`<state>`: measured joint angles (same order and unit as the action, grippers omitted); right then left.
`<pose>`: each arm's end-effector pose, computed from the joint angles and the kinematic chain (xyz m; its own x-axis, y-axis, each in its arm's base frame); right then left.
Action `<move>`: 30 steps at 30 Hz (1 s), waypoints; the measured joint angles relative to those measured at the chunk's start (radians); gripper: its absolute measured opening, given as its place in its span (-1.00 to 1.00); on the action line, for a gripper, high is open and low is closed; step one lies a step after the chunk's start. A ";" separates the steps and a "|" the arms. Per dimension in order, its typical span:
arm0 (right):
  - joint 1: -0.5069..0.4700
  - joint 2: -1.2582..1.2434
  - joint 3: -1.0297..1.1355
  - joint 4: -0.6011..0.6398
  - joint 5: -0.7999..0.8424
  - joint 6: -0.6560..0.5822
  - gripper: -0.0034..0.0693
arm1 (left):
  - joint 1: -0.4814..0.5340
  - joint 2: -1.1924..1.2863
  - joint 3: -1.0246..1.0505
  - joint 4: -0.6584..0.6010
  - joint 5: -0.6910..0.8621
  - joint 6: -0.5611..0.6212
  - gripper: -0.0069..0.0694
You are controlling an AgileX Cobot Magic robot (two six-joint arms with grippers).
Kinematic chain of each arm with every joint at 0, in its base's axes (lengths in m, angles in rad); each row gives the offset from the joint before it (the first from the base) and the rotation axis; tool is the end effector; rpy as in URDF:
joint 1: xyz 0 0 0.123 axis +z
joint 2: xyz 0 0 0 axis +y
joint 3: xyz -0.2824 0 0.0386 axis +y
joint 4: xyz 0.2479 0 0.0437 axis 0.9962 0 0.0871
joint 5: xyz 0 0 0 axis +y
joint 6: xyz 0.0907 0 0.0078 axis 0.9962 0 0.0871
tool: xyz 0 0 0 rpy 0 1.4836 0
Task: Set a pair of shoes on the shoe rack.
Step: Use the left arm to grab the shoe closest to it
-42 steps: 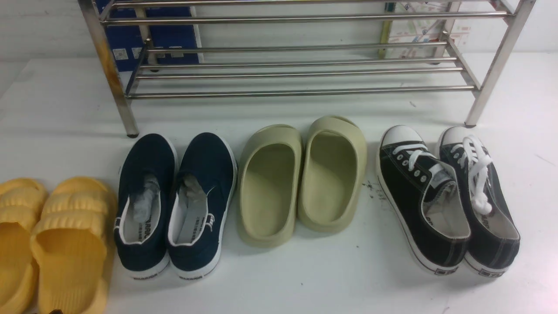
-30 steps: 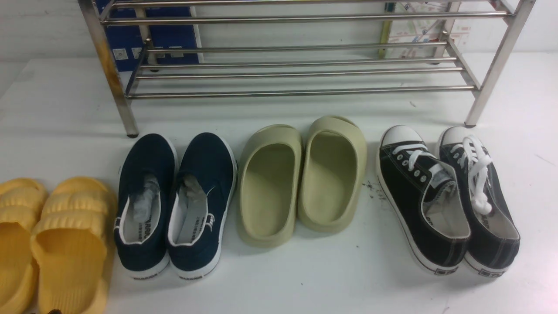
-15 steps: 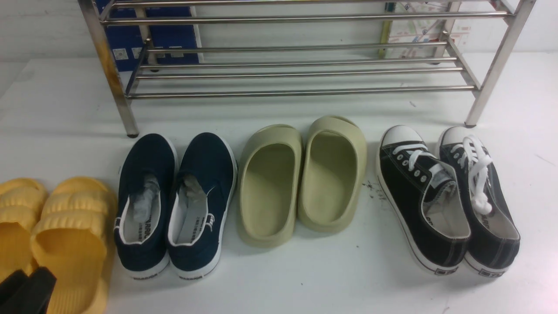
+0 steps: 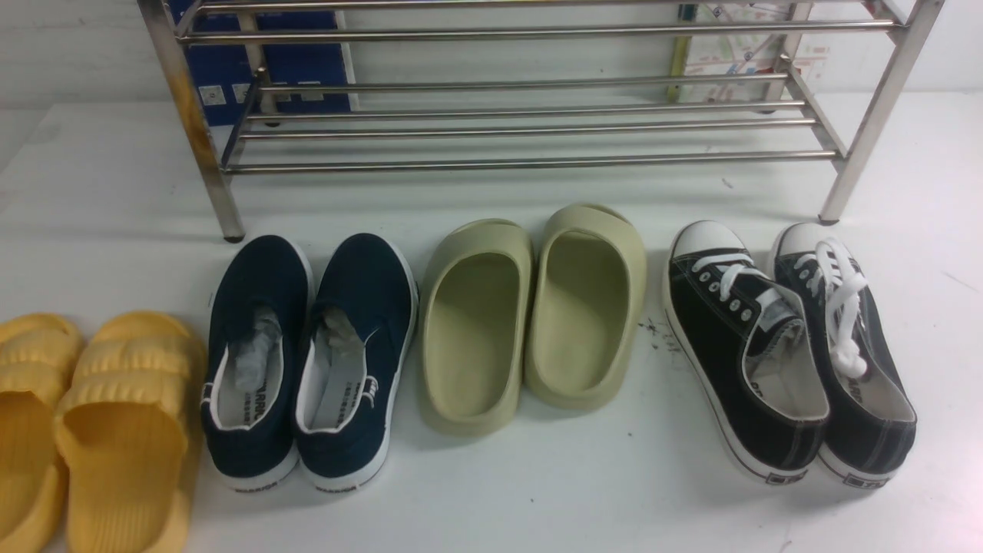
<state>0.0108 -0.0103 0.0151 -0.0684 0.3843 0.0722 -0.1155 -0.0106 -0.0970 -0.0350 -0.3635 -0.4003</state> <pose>0.0522 -0.0018 0.1741 -0.2964 0.0056 -0.9550 0.0163 0.9999 0.0008 0.0362 -0.0031 0.2768 0.4335 -0.4727 -0.7672 0.3158 0.8771 -0.3619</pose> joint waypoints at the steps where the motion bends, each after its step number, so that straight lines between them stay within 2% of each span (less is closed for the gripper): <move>1: 0.000 0.000 0.000 0.000 0.000 0.000 -0.47 | 0.000 0.010 -0.085 0.001 0.032 -0.006 -0.19; 6: 0.000 0.000 0.000 0.000 0.001 0.000 -0.45 | 0.000 0.208 -0.454 0.001 0.312 -0.015 -0.19; 7: 0.000 0.000 0.000 0.000 0.001 0.000 -0.45 | 0.000 0.218 -0.479 0.001 0.327 -0.015 -0.19; 9: 0.000 0.000 0.000 0.000 0.001 0.000 -0.44 | 0.000 0.325 -0.592 0.001 0.505 -0.015 -0.19; 11: 0.000 0.000 0.000 0.000 0.001 0.000 -0.43 | 0.000 0.429 -0.652 0.001 0.683 -0.015 -0.19; 14: 0.000 0.000 0.000 0.000 0.001 0.000 -0.41 | 0.000 0.554 -0.671 0.001 0.846 -0.015 -0.19; 19: 0.000 0.000 0.000 0.000 0.001 0.000 -0.40 | 0.000 0.744 -0.672 -0.028 0.960 -0.020 -0.19; 30: 0.000 0.000 0.000 0.000 0.001 0.000 -0.35 | 0.000 1.094 -0.675 -0.144 0.995 -0.013 -0.19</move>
<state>0.0108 -0.0103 0.0151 -0.0688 0.3851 0.0722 -0.1155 1.0833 -0.7723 -0.1787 0.6313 -0.4135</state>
